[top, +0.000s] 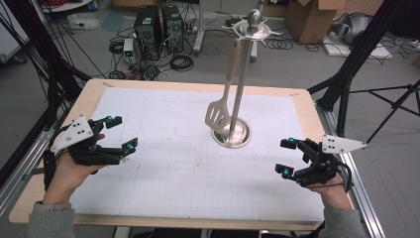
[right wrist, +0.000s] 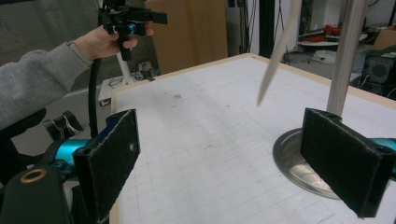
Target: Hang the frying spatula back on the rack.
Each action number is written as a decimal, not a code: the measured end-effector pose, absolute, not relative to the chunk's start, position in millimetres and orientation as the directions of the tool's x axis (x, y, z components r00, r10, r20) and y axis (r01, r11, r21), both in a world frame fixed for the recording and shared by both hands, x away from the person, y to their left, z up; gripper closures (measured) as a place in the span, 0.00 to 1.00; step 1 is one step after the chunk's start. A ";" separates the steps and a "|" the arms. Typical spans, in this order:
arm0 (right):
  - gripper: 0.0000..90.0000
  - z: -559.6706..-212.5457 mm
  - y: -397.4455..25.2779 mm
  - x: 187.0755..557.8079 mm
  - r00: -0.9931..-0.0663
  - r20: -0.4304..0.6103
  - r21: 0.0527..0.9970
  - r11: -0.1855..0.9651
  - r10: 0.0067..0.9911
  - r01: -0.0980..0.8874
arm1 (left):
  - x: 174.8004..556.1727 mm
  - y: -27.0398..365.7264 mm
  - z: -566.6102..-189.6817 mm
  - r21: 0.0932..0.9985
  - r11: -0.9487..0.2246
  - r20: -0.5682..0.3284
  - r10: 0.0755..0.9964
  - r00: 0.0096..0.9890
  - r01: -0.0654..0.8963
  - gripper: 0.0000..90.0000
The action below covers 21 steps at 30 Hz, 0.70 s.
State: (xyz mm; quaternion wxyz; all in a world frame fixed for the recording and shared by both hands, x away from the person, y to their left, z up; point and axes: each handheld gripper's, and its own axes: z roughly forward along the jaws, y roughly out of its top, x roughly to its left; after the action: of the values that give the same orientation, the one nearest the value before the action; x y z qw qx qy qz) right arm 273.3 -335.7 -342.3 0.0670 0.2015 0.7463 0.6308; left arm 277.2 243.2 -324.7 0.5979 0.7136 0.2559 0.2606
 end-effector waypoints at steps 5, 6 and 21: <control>0.13 -342.6 -335.5 273.4 -0.910 0.151 0.968 0.130 0.386 0.215 | 270.3 248.1 -327.3 0.989 -0.135 0.051 0.688 0.724 0.059 0.18; 0.13 -342.4 -335.6 272.8 -0.909 0.156 0.967 0.127 0.388 0.220 | 269.0 249.0 -327.8 0.990 -0.132 0.050 0.689 0.723 0.057 0.18; 0.13 -344.8 -335.0 275.5 -0.900 0.142 0.972 0.115 0.413 0.207 | 259.9 262.9 -345.8 0.986 -0.124 0.010 0.722 0.692 0.115 0.17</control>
State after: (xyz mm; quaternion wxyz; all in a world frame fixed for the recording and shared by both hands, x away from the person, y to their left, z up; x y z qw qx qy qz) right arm 275.5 -335.0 -344.8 0.0816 0.2086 0.7421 0.6317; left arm 259.9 262.9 -345.8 0.5915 0.7042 0.2971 0.2568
